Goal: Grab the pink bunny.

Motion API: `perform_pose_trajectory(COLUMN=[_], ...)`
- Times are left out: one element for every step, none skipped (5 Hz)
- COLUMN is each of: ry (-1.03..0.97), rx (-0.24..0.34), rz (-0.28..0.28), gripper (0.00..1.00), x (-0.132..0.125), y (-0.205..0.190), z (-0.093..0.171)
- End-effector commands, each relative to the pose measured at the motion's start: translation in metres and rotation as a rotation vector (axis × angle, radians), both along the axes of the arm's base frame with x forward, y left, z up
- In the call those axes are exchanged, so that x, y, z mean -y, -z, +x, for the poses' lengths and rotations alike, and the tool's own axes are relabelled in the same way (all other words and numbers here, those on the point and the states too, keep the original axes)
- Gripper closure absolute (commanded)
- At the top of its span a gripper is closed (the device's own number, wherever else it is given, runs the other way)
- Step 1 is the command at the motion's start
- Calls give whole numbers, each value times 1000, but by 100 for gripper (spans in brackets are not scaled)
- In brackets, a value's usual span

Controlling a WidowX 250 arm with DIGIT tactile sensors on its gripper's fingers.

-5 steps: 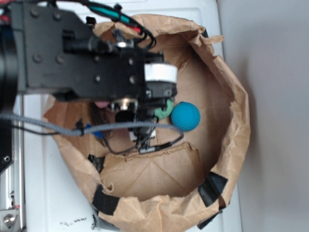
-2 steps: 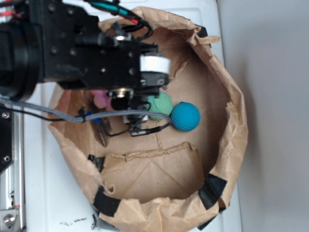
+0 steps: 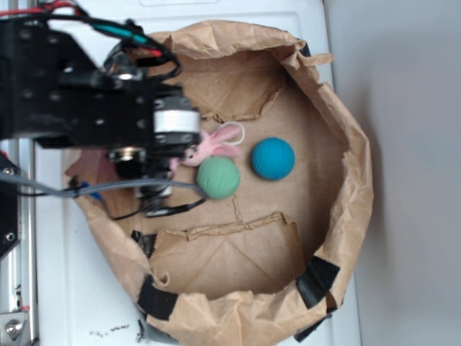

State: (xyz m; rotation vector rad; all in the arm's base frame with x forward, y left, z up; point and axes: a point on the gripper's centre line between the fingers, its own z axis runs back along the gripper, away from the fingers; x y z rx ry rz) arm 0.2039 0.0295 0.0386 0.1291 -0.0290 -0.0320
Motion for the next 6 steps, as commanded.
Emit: perform_pose_trajectory(ry=[-11,-33,-35,-19,-19,-19], rx=[-33,-22,-9,-16,-16,-16], rz=[-28,-33,-40,0,0,0], gripper=[0,100,100,0,0,0], x=[15,15,13,11,11,11], y=[6,7,3,-7,-7,-7], z=[-21,-27,-29,-31,-31,-31])
